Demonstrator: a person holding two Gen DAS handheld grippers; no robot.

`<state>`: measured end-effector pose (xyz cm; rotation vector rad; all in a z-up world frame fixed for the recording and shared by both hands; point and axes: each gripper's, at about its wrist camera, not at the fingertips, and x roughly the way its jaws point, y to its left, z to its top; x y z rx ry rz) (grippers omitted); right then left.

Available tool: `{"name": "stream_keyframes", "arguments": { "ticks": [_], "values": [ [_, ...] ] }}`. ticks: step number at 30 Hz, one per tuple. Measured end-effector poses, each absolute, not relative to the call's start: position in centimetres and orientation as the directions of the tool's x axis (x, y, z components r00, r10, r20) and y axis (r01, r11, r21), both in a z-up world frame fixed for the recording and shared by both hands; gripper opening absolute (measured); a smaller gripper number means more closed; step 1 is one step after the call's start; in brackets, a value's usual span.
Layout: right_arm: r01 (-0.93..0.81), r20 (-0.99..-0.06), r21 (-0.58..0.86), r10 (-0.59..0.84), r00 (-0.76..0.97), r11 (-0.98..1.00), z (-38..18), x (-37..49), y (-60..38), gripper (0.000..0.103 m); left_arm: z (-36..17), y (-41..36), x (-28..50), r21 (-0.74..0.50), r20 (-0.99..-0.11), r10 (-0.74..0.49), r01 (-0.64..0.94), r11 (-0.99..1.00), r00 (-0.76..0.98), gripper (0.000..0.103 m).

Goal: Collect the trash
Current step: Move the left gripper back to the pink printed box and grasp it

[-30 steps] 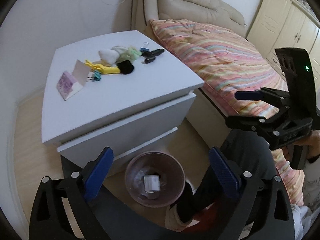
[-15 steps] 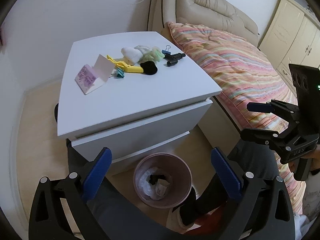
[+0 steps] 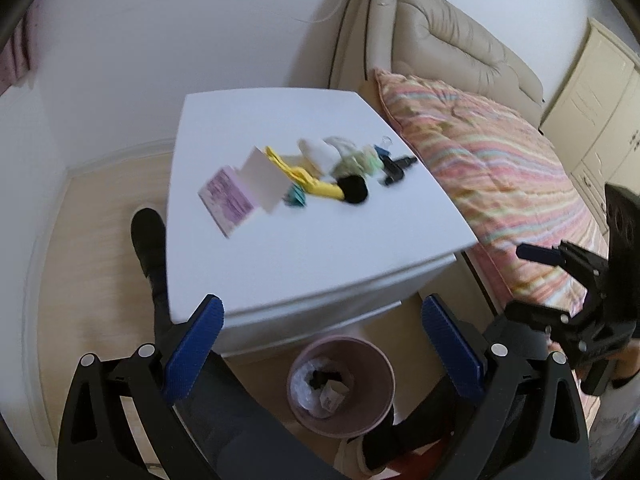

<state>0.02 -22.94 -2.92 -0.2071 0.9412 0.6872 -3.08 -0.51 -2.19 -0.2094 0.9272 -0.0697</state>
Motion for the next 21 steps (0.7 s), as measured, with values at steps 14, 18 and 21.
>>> {"name": "stream_keyframes", "arguments": {
  "ticks": [14, 18, 21],
  "values": [
    [-0.647, -0.807, 0.125, 0.457, 0.375, 0.752, -2.9, 1.8, -21.1, 0.096, -3.0, 5.1, 3.8, -0.286, -0.842, -0.151, -0.19, 0.939, 0.518, 0.095],
    [-0.649, -0.811, 0.124, 0.454, 0.37, 0.751, -3.1, 1.8, -21.1, 0.096, -4.0, 6.5, 5.5, -0.285, -0.87, -0.137, -0.256, 0.924, 0.474, 0.095],
    [-0.649, -0.812, 0.121, 0.451, 0.37, 0.751, -3.2, 1.9, -21.0, 0.096, -4.7, 7.1, 6.9, -0.279, -0.887, -0.13, -0.291, 0.915, 0.442, 0.095]
  ]
}}
